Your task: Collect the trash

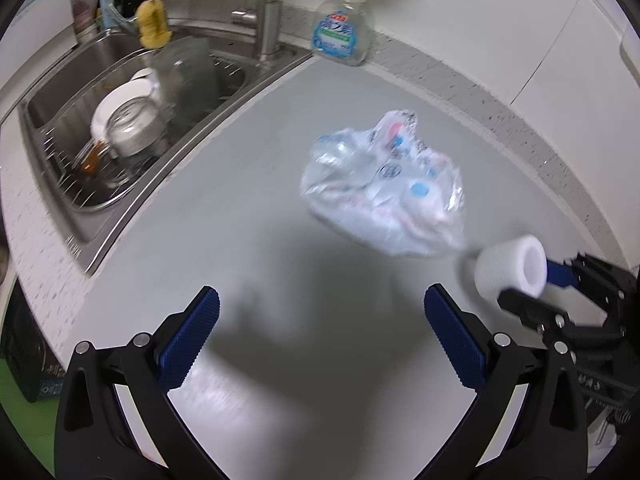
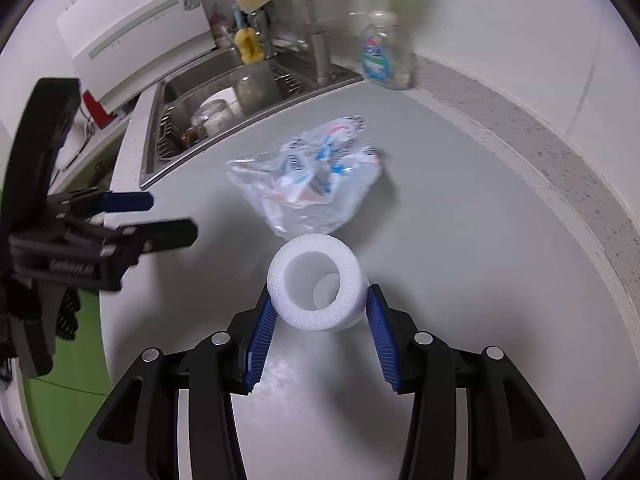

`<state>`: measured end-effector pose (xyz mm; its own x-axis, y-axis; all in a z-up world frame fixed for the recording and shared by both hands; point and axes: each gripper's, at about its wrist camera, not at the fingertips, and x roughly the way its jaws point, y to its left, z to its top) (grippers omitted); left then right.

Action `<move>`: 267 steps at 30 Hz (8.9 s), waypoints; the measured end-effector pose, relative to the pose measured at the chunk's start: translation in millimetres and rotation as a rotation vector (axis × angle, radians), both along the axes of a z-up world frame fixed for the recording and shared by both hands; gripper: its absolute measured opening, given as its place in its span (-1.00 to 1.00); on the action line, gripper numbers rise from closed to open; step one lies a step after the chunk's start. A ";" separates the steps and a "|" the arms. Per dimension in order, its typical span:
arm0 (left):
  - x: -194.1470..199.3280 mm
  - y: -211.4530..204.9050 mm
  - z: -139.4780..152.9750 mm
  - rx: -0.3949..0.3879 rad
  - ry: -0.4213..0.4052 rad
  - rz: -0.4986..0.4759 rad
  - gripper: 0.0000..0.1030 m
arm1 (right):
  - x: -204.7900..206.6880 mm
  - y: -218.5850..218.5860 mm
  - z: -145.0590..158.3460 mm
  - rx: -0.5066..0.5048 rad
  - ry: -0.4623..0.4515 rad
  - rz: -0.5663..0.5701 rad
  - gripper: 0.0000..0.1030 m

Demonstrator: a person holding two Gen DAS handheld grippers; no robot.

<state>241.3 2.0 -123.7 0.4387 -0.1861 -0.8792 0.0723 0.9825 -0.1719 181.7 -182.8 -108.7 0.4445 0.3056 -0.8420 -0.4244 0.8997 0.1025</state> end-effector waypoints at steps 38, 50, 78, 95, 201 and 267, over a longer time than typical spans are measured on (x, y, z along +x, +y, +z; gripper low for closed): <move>59.0 -29.3 -11.8 -0.006 -0.022 0.008 -0.80 | -2.4 -51.5 17.4 0.029 -0.047 -0.046 -0.13; -4.2 2.4 29.1 0.010 -0.088 0.035 -0.80 | -21.1 -22.3 40.5 0.039 -0.093 0.017 -0.13; -326.9 248.2 -12.1 0.079 0.006 0.504 -0.80 | -152.1 254.1 -9.0 0.051 0.012 0.517 -0.13; -411.9 343.2 -267.0 -0.006 0.183 0.746 -0.80 | -196.3 378.7 -314.6 -0.113 0.254 0.711 -0.13; -228.9 64.3 103.6 0.073 -0.235 0.012 0.95 | -176.0 -4.0 97.6 -0.024 -0.212 -0.267 0.89; -200.8 25.1 107.9 0.109 -0.236 0.047 0.95 | -144.3 -23.3 91.3 -0.020 -0.181 -0.153 0.89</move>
